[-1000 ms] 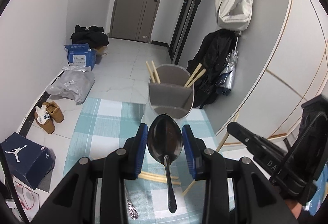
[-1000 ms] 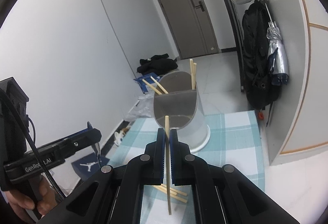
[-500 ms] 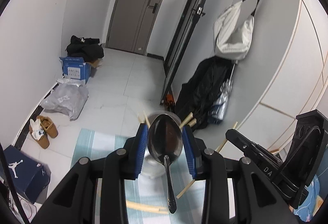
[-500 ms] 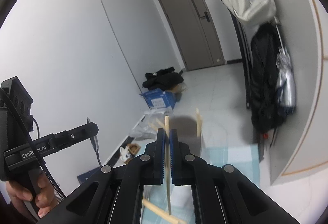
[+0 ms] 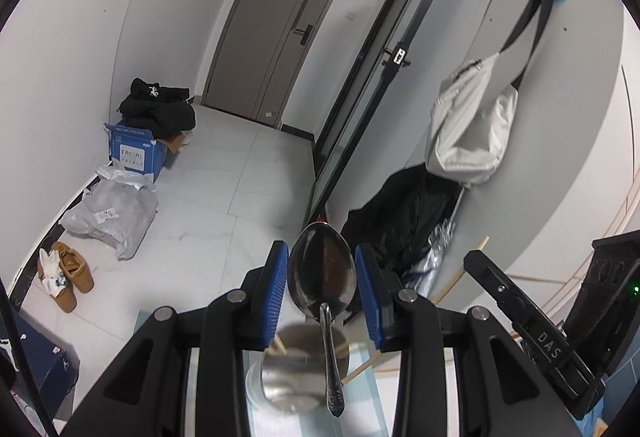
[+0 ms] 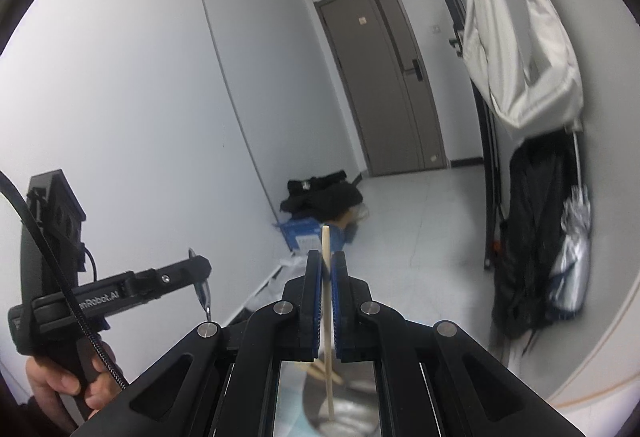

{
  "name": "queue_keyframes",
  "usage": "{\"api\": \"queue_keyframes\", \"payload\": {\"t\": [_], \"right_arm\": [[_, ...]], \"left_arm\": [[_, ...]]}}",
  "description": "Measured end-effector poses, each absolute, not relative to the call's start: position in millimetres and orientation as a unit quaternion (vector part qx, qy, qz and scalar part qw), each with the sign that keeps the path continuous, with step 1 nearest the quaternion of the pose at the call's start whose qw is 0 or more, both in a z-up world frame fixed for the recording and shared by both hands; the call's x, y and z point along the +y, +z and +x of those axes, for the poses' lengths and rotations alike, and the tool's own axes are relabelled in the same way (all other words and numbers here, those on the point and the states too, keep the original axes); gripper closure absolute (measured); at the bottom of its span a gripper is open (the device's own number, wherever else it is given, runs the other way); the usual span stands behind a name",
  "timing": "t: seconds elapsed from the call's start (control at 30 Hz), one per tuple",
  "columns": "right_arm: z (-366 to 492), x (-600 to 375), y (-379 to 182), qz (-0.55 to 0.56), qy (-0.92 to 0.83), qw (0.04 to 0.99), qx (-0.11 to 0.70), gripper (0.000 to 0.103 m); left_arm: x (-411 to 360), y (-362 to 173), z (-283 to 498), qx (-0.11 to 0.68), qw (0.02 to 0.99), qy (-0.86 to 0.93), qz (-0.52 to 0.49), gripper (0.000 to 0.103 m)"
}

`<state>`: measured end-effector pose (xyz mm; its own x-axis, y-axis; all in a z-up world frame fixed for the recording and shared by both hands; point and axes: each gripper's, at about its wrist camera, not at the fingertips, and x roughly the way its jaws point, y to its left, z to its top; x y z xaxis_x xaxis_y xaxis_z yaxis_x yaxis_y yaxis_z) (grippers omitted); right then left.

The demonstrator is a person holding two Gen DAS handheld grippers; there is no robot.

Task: Organize utensils
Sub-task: 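Lower the spoon and chopstick into the holder and open both grippers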

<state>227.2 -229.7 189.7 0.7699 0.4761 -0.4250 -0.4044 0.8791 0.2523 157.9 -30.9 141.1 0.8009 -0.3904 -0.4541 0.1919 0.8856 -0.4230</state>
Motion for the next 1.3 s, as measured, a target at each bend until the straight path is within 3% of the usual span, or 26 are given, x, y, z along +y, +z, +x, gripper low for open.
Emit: {"api": "queue_keyframes", "payload": {"t": [0.67,1.3], "right_arm": [[285.6,-217.6,136.5,0.034,0.229,0.94,0.252,0.099],[269.1,-217.7,99.5,0.01,0.243,0.93,0.277,0.099]], "left_arm": [[-36.2,80.9,203.8,0.234,0.941,-0.11,-0.22,0.074],[-50.0,67.4,193.3,0.209,0.957,-0.133,-0.154,0.073]]}}
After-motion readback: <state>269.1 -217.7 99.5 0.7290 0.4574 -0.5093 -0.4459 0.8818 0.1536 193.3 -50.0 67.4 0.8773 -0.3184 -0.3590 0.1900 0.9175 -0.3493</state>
